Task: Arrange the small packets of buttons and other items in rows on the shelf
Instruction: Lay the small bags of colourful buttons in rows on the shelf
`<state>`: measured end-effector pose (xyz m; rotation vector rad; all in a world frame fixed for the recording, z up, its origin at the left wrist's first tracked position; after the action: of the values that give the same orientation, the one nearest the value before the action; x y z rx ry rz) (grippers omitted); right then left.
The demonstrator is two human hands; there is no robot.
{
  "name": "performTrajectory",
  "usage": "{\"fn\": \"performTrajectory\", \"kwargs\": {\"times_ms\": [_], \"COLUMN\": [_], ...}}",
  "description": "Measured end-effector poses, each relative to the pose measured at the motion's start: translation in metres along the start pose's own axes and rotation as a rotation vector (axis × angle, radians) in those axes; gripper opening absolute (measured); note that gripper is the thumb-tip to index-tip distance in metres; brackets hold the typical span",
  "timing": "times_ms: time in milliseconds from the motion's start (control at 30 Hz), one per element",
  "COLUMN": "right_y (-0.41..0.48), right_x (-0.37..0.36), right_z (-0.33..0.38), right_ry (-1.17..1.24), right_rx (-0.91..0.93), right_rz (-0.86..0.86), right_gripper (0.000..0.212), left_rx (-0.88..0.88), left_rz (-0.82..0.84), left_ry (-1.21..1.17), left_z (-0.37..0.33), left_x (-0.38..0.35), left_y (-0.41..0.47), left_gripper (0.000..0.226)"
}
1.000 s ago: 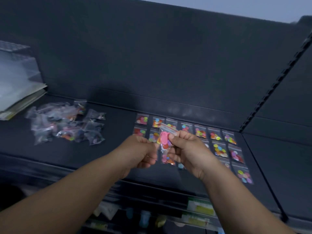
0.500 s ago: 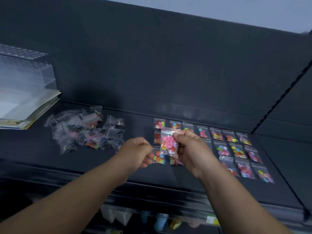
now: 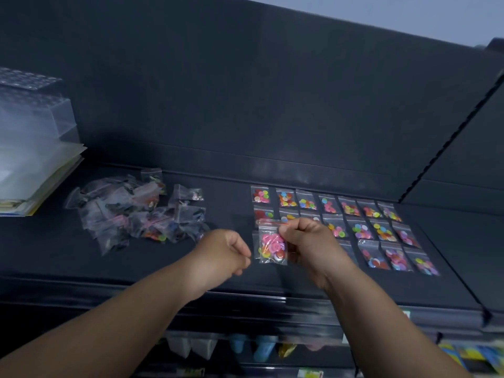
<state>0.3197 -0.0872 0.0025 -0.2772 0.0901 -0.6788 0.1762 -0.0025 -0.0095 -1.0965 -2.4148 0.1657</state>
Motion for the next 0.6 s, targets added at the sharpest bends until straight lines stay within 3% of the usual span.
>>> {"fn": "performTrajectory", "kwargs": {"times_ms": [267, 367, 600], "right_y": [0.004, 0.007, 0.008], "right_x": [0.005, 0.006, 0.005], "right_z": [-0.042, -0.041, -0.038], "right_ry": [-0.198, -0.383, -0.789], "right_rx": [-0.112, -0.054, 0.059], "right_rz": [-0.051, -0.074, -0.062], "right_gripper": [0.011, 0.002, 0.012], "left_rx": [-0.021, -0.045, -0.118], "left_rz": [-0.061, -0.065, -0.052], "left_ry": [0.113, 0.167, 0.285], "left_z": [0.017, 0.017, 0.013], "left_x": [0.012, 0.012, 0.001], "left_y": [0.009, 0.011, 0.015], "left_gripper": [0.012, 0.010, 0.011]}}
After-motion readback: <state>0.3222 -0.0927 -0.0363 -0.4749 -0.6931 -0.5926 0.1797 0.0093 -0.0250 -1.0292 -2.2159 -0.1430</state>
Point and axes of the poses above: each hand's wrist, its own y-axis towards the middle knuckle, its own x-axis out of the back of the hand, z = x × y, the point moved 9 cm from there along y, towards the middle knuckle, and after that the axes turned 2 degrees about y, right-handed, at the moved point
